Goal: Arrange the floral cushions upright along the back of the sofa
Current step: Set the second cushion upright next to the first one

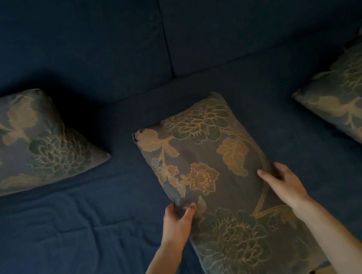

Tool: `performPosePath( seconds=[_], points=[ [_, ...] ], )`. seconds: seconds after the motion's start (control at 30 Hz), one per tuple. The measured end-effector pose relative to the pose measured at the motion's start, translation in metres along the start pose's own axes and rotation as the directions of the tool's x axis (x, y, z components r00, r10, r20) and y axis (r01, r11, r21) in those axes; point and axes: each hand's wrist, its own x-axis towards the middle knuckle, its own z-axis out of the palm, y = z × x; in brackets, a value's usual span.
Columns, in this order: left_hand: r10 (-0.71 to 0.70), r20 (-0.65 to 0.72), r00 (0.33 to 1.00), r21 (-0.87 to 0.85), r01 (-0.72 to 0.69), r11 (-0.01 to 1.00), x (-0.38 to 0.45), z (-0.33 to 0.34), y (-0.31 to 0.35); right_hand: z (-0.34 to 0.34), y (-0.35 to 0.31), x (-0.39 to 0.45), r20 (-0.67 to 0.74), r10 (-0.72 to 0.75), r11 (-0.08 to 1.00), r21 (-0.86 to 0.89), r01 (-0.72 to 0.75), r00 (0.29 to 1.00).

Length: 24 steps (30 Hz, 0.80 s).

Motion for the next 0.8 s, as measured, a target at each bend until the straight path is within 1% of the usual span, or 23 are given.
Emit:
performPosePath(
  seconds=[0.1, 0.3, 0.47, 0.57, 0.67, 0.73, 0.8],
  points=[
    [-0.036, -0.014, 0.999, -0.005, 0.036, 0.999, 0.002, 0.005, 0.007, 0.002, -0.007, 0.01, 0.04, 0.041, 0.999, 0.009, -0.041, 0.998],
    [-0.121, 0.006, 0.993, -0.067, 0.121, 0.99, -0.002, 0.004, 0.015, 0.004, -0.023, 0.016, 0.084, 0.09, 0.984, 0.147, -0.102, 0.992],
    [-0.213, 0.022, 0.977, -0.202, 0.213, 0.956, -0.007, 0.006, 0.01, 0.002, -0.04, 0.016, 0.142, 0.033, 0.986, 0.157, -0.055, 0.989],
    [-0.276, 0.043, 0.96, -0.321, 0.275, 0.906, -0.011, 0.011, 0.006, 0.002, -0.059, 0.016, 0.184, -0.02, 0.997, 0.072, 0.007, 0.983],
    [-0.329, 0.063, 0.942, -0.443, 0.322, 0.837, -0.015, 0.016, 0.005, 0.003, -0.083, 0.016, 0.204, -0.084, 0.989, -0.101, 0.106, 0.975],
    [-0.332, 0.095, 0.938, -0.523, 0.331, 0.786, -0.017, 0.021, 0.003, 0.006, -0.103, 0.014, 0.21, -0.14, 0.961, -0.207, 0.184, 0.968],
    [-0.303, 0.135, 0.943, -0.598, 0.322, 0.734, -0.019, 0.027, 0.002, 0.009, -0.125, 0.013, 0.209, -0.205, 0.918, -0.298, 0.262, 0.956]
  ],
)
